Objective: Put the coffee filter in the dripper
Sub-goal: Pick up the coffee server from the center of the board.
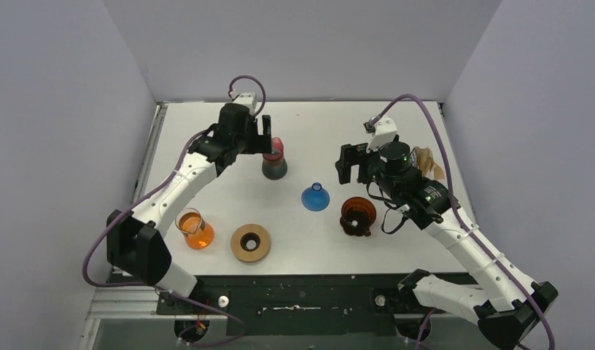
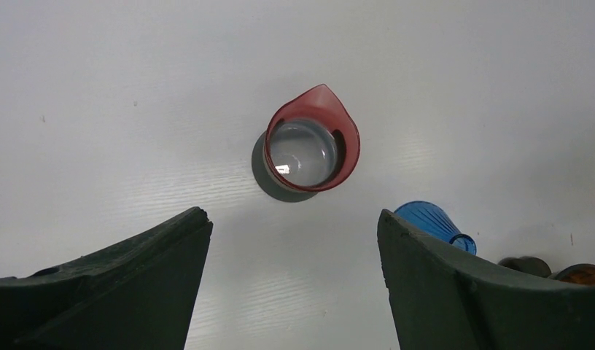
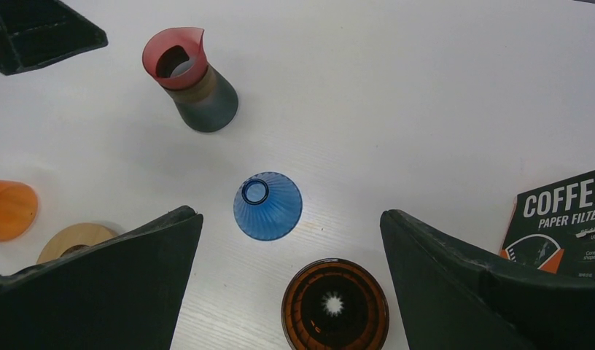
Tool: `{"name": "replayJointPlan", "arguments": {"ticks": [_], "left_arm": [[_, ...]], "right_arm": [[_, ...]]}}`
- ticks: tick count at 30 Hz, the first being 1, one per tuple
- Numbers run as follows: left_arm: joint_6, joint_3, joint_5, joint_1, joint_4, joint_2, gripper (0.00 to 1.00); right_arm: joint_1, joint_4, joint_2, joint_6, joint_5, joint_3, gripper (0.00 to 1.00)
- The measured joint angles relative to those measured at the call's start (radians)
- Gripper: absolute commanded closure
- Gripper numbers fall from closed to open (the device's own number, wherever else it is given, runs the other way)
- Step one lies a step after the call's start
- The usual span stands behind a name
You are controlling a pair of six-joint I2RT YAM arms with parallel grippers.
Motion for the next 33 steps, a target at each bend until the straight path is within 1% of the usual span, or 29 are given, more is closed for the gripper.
{"name": "replayJointPlan", "arguments": {"ticks": [5,9,14,16,24,27,33], "left_arm": [[-0.002,0.138,0.014,0.013,-0.077,0.147,0.27],[-0.002,0.21,0.02,0.023,-0.129,0.239,0.32],[-0.002,0.294,0.031,0.029,-0.186,0.344,0.41],[0.0,0.326,0.031,0.03,-0.206,0.383,0.47],[0.018,0.415,0.026,0.03,-0.284,0.477,0.59],[0.023,0.431,0.021,0.03,-0.3,0.498,0.65],[0.028,0.457,0.01,0.03,-0.326,0.537,0.81]], "right_arm": [[0.0,0.0,-0.008,0.004,-0.021,-0.029,0.0],[0.0,-0.002,-0.023,0.011,-0.03,-0.064,0.0],[0.0,-0.012,-0.05,0.014,-0.031,-0.081,0.0],[0.0,-0.014,-0.061,0.015,-0.031,-0.081,0.0],[0.0,-0.016,-0.084,0.018,-0.034,-0.098,0.0],[0.0,-0.016,-0.084,0.018,-0.034,-0.104,0.0],[0.0,-0.017,-0.084,0.019,-0.034,-0.114,0.0]]}}
